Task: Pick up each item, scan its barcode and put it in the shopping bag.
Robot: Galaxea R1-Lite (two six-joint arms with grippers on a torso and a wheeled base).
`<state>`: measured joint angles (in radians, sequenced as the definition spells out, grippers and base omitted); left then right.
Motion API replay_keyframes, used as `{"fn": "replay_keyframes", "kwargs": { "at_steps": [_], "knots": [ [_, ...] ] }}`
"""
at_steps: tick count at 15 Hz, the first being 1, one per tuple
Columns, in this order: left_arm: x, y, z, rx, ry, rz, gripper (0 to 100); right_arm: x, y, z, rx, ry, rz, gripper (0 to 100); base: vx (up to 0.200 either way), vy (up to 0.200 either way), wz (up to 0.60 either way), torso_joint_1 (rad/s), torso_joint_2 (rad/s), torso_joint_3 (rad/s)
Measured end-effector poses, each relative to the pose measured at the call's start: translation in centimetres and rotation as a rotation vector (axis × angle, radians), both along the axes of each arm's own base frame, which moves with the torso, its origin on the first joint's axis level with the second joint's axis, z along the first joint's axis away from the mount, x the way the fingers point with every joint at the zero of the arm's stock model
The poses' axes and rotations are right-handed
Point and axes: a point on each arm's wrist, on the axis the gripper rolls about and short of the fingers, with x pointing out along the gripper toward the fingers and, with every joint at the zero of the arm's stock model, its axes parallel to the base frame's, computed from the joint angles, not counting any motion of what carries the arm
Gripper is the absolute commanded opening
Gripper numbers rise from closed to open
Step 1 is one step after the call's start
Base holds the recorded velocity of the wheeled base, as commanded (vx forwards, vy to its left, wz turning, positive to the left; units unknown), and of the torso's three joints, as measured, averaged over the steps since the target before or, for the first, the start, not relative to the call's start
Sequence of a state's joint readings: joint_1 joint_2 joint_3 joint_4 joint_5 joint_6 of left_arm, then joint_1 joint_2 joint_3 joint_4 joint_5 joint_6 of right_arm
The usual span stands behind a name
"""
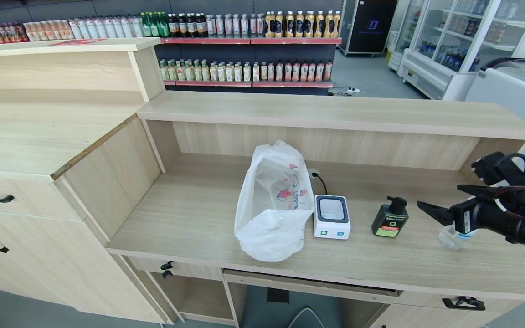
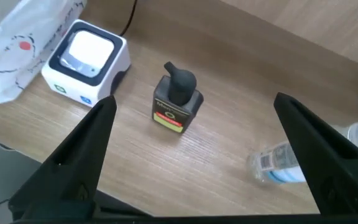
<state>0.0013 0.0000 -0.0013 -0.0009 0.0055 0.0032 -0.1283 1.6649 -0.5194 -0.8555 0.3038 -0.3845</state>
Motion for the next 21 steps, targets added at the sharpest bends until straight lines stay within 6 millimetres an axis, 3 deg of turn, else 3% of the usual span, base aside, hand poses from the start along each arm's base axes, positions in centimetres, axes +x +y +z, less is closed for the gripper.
{"fn": "replay_keyframes", "kwargs": {
  "at_steps": [4, 10, 15, 21],
  "knots": [
    [0.0, 0.0, 0.0, 0.000, 0.000, 0.000, 100, 3.3, -2.1, -4.0, -0.046, 0.026, 0.076, 100, 0.000, 0.000, 0.00, 0.000, 0.00, 0.000],
    [0.0, 0.0, 0.0, 0.000, 0.000, 0.000, 100, 8.9, -3.3, -6.8, -0.049, 0.005, 0.180, 100, 0.000, 0.000, 0.00, 0.000, 0.00, 0.000],
    [0.0, 0.0, 0.0, 0.000, 0.000, 0.000, 100, 10.7, -3.1, -9.6, -0.014, 0.038, 0.290, 100, 0.000, 0.000, 0.00, 0.000, 0.00, 0.000],
    [0.0, 0.0, 0.0, 0.000, 0.000, 0.000, 100, 11.9, -1.2, -11.6, 0.009, 0.075, 0.368, 100, 0.000, 0.000, 0.00, 0.000, 0.00, 0.000]
  ]
}}
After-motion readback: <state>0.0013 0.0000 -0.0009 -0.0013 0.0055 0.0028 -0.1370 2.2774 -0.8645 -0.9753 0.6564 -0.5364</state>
